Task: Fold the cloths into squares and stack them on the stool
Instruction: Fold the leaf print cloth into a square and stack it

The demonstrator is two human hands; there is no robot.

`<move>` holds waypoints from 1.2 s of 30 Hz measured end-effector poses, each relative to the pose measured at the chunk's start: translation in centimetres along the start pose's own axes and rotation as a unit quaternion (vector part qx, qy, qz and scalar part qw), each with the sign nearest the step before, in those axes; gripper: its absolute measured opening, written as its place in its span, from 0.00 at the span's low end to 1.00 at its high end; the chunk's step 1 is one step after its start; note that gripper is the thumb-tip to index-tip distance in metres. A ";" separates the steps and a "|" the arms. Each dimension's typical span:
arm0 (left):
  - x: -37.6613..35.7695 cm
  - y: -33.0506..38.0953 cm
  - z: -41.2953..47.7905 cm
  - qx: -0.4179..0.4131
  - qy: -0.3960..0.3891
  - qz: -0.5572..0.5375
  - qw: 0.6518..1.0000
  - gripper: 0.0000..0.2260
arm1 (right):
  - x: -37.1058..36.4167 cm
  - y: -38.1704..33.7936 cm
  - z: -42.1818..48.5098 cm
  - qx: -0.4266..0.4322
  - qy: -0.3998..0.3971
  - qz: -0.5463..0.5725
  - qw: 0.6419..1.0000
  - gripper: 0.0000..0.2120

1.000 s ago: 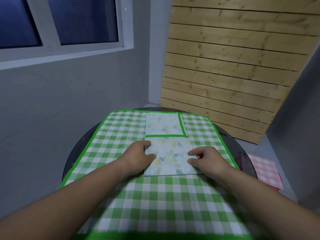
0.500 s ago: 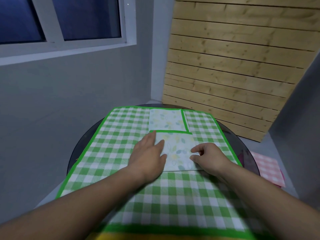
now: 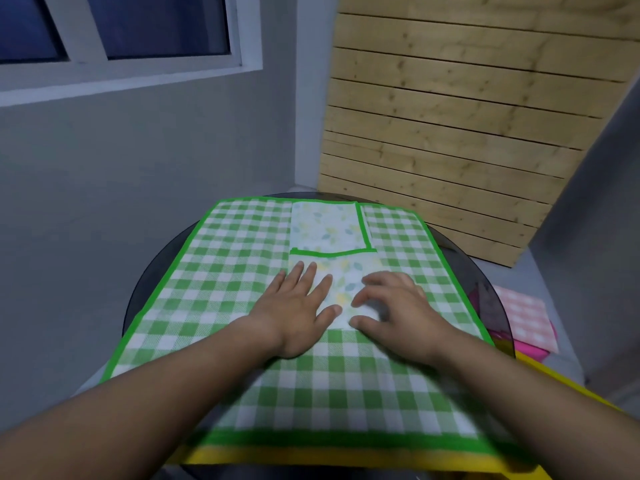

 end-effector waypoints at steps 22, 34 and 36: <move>0.3 -1.4 -0.1 -0.018 -0.021 -0.041 0.999 0.37 | 0.3 3.6 -1.6 -0.054 -0.150 0.113 0.981 0.24; 3.7 -2.8 -1.8 -0.118 0.067 -0.184 0.974 0.17 | 1.6 0.8 -0.8 0.095 0.001 0.025 0.995 0.11; 3.8 -2.8 -1.8 -0.115 0.068 -0.193 0.972 0.15 | 1.4 0.2 -0.7 0.120 -0.001 -0.009 0.993 0.10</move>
Point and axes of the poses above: each hand's wrist, its own z-axis towards the middle knuckle, its own x-axis out of the back of the hand, y = z × x, the point moved 5 cm from there along z, towards the middle knuckle, and after that the axes turned 12 degrees about x, right-handed, at the moved point
